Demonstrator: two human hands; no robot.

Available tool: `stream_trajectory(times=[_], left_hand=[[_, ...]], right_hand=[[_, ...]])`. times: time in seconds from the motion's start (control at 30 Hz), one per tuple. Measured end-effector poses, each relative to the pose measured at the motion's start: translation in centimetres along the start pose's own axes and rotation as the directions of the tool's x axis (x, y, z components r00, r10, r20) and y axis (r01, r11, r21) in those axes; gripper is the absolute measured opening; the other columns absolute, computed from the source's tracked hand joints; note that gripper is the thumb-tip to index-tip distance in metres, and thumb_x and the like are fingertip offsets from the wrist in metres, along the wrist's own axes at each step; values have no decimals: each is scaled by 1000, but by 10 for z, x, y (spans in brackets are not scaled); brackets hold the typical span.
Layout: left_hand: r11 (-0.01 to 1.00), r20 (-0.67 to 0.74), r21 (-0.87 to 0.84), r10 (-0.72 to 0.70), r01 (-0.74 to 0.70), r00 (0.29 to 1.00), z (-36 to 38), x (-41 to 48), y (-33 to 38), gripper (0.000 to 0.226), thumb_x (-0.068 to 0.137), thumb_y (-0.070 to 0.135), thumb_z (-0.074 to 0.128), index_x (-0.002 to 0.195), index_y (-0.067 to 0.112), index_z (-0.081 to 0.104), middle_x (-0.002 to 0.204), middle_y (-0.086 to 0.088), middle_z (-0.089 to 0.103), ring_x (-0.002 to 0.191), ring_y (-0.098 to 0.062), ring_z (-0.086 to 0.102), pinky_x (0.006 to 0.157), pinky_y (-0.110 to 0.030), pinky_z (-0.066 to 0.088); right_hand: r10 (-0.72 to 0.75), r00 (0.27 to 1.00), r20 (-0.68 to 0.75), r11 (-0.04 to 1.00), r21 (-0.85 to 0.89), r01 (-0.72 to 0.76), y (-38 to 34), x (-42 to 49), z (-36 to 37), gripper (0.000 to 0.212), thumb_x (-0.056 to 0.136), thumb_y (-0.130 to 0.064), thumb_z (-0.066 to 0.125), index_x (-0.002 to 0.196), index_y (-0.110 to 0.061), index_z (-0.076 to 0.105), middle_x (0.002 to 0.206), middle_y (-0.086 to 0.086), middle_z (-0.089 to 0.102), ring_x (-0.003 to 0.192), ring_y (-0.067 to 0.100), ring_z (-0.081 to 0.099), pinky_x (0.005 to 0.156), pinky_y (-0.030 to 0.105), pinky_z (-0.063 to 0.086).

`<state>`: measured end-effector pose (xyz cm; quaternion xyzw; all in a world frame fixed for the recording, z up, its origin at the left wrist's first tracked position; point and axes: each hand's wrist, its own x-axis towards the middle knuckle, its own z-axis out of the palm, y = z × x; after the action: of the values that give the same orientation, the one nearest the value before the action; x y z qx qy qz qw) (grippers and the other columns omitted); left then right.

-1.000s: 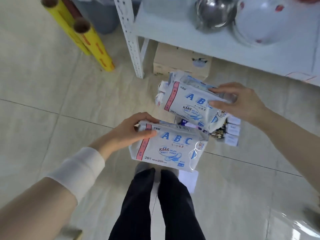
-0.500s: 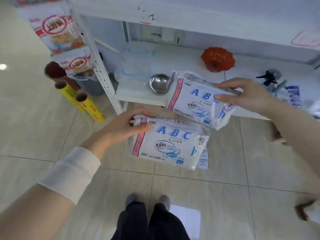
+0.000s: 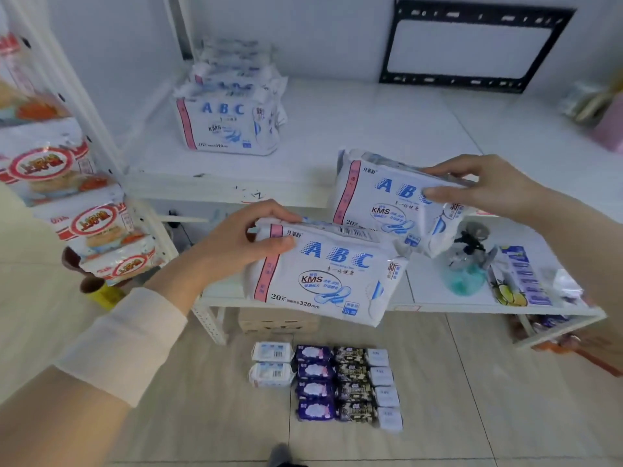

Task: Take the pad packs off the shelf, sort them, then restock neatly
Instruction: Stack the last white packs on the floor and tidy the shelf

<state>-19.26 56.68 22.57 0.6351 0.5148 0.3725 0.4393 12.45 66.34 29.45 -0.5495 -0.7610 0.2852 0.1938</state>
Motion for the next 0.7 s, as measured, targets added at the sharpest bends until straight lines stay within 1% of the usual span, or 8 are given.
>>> stream_trajectory(times=[0.07,0.13,0.23,0.33,0.43,0.53,0.63,0.7], left_hand=[[999,-5,5,33,-33,999,-11,22,7,31,68,41,63,98,34,64,102,19,62,92,1,62,68,-18,53],[999,-2,6,52,-52,999,-18,43,13,27,68,39,63,94,36,63,101,21,63,91,0,63,69,-20,54],[999,12,-13,49,-49,999,-21,73,18,24,66,40,64,91,40,63,101,24,63,89,1,64,70,-23,56],[998,5,-24,50,-50,999,-18,99,19,31,64,40,66,95,34,65,104,19,63,92,2,62,71,-21,55],[998,-3,19,57,-57,998,-15,122,22,35,64,41,65,99,33,63,110,18,59,95,3,60,73,-21,54],[998,-37,27,53,-53,998,-13,145,22,37,63,41,64,100,32,62,107,20,60,91,4,62,71,-22,56],[998,-95,6,58,-58,994,-7,169,21,37,62,43,64,98,35,62,104,20,61,90,1,64,68,-23,56],[996,-123,18,88,-87,989,-4,183,24,36,62,43,64,98,36,61,105,21,60,91,5,62,68,-17,53]], right_hand=[[4,999,-32,1000,4,-4,-5,20,-8,24,77,-33,72,97,-42,62,99,-17,57,101,9,51,79,18,34],[-6,998,-58,1000,-8,6,-9,40,-13,23,77,-34,72,94,-44,61,101,-14,57,99,9,50,73,11,34],[-16,996,-86,1000,-12,15,-8,69,-20,25,77,-35,72,100,-39,63,109,-8,57,93,5,51,64,2,36],[-30,995,-94,1000,-6,29,-3,95,-28,25,76,-35,72,100,-39,63,107,-9,57,86,-5,50,55,-3,35],[-51,994,-94,998,-43,48,5,122,-38,27,76,-35,73,100,-40,63,108,-9,57,89,2,51,64,2,35],[-100,990,-101,991,-100,90,12,151,-48,28,75,-37,73,101,-42,64,108,-9,59,96,9,52,80,20,39],[-161,981,-109,983,-101,150,17,179,-57,28,76,-34,73,102,-38,64,105,-8,61,89,5,55,76,20,41],[-165,978,-128,984,-87,155,20,195,-62,28,76,-34,73,101,-40,63,109,-5,60,96,11,56,80,24,42]])
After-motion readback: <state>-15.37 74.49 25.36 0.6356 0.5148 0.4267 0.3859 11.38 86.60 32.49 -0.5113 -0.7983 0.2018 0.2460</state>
